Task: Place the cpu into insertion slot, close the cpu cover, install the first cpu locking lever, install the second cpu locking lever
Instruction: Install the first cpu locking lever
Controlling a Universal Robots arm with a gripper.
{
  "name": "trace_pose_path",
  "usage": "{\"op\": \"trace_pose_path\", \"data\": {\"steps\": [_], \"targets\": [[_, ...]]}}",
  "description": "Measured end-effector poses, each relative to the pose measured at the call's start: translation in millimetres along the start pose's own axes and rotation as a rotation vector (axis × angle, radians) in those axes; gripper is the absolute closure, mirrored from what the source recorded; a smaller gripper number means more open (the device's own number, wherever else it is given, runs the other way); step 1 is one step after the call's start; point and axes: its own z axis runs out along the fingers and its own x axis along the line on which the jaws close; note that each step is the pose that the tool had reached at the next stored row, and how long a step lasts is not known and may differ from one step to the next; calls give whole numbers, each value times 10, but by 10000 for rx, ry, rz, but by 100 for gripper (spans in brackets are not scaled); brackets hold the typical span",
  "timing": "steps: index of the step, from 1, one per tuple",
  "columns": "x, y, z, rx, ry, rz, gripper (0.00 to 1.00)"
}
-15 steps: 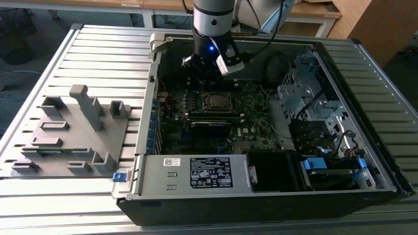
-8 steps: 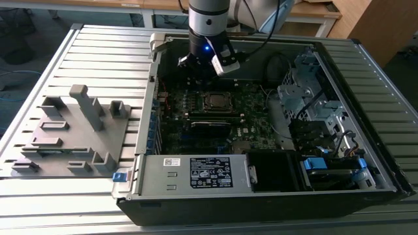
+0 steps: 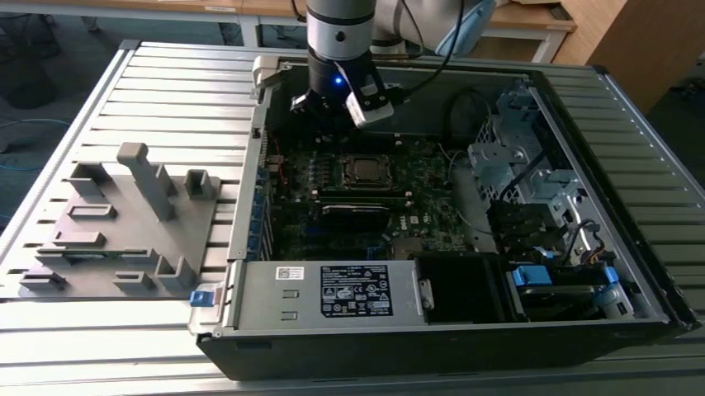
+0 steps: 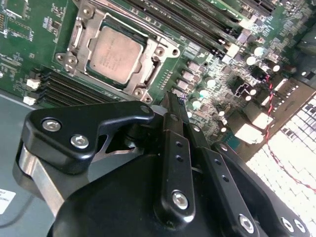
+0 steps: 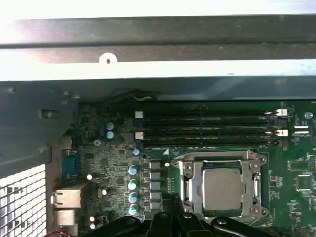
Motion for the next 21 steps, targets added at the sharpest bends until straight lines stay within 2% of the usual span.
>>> {"op": "trace_pose_path", "data": {"steps": [6, 11, 12, 14, 18, 21], "targets": [[3, -1, -1, 2, 1, 0, 90], [39, -2, 0, 0, 0, -1, 90], [41, -3, -1, -27, 3, -1, 90], [45, -5, 0, -204, 9, 2, 90], [53, -9, 0, -463, 18, 5, 90], [57, -16, 0, -705, 27, 8, 90]]}}
